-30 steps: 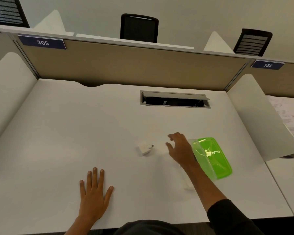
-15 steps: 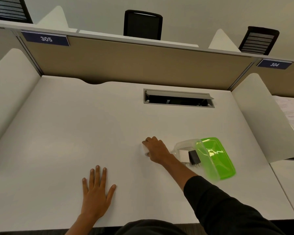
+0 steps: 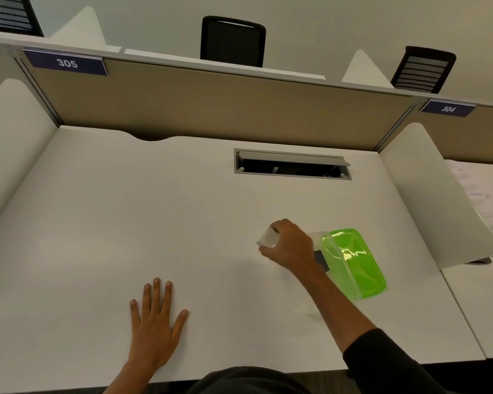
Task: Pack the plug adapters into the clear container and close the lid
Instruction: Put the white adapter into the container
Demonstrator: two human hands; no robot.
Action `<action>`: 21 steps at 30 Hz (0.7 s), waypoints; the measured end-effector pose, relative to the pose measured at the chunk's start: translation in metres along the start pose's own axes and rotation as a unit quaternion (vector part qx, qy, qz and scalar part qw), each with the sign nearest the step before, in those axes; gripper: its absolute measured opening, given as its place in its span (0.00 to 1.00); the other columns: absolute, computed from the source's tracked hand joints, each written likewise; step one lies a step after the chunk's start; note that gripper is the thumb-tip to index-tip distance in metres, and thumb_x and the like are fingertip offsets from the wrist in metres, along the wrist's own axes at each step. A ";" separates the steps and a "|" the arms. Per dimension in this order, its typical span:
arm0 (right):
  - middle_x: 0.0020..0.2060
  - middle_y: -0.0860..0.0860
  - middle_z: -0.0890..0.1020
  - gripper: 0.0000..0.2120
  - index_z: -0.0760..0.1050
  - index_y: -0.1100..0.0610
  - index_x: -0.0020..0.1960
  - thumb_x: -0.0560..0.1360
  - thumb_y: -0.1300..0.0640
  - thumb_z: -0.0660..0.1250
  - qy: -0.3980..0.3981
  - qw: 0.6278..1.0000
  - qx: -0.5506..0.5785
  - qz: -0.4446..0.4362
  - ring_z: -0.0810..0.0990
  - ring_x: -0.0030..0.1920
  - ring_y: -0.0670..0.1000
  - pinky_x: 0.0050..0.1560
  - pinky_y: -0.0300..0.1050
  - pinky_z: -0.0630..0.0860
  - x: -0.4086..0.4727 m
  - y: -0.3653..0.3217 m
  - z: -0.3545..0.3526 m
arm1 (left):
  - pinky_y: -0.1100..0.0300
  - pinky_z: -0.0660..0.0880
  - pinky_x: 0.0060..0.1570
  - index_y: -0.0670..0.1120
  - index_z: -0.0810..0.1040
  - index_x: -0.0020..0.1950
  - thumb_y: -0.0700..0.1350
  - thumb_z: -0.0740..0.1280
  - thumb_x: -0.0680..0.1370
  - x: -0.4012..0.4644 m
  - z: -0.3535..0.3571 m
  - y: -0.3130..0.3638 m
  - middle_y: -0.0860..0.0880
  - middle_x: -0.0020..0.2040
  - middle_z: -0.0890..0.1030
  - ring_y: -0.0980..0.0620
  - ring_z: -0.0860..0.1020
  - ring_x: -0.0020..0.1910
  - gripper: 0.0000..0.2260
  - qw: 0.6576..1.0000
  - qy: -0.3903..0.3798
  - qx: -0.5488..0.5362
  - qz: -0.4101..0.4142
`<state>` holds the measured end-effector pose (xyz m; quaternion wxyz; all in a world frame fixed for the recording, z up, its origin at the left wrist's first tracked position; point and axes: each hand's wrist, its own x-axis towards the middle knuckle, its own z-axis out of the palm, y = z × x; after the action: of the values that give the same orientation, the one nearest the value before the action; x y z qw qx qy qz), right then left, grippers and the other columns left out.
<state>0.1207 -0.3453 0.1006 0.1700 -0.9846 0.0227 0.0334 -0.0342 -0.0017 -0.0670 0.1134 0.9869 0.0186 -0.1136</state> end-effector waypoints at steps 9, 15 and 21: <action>0.41 0.47 0.82 0.22 0.77 0.51 0.44 0.55 0.42 0.76 -0.007 0.971 -0.002 0.238 0.80 0.41 0.54 0.37 0.43 0.71 -0.035 0.076 -0.056 | 0.32 0.47 0.83 0.51 0.40 0.87 0.70 0.45 0.81 0.000 0.002 -0.001 0.46 0.88 0.39 0.42 0.41 0.87 0.40 1.000 0.001 0.007 0.000; 0.44 0.49 0.83 0.28 0.80 0.52 0.52 0.55 0.41 0.80 -0.090 0.953 -0.039 0.286 0.86 0.51 0.56 0.43 0.44 0.76 -0.063 0.093 -0.034 | 0.32 0.47 0.83 0.49 0.41 0.87 0.69 0.45 0.81 -0.001 -0.002 0.002 0.44 0.88 0.40 0.41 0.42 0.87 0.40 1.000 -0.006 0.003 -0.002; 0.47 0.49 0.83 0.31 0.80 0.53 0.56 0.57 0.41 0.80 -0.124 0.944 -0.037 0.304 0.86 0.53 0.56 0.44 0.43 0.74 -0.076 0.090 -0.012 | 0.32 0.45 0.84 0.49 0.40 0.87 0.70 0.44 0.80 0.000 -0.003 0.002 0.45 0.88 0.39 0.42 0.40 0.87 0.41 1.000 -0.013 -0.003 -0.005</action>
<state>0.0406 -0.4315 0.0871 0.1168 -0.9247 0.2979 0.2064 -0.0330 -0.0029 -0.0636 0.1157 0.9848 0.0221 -0.1273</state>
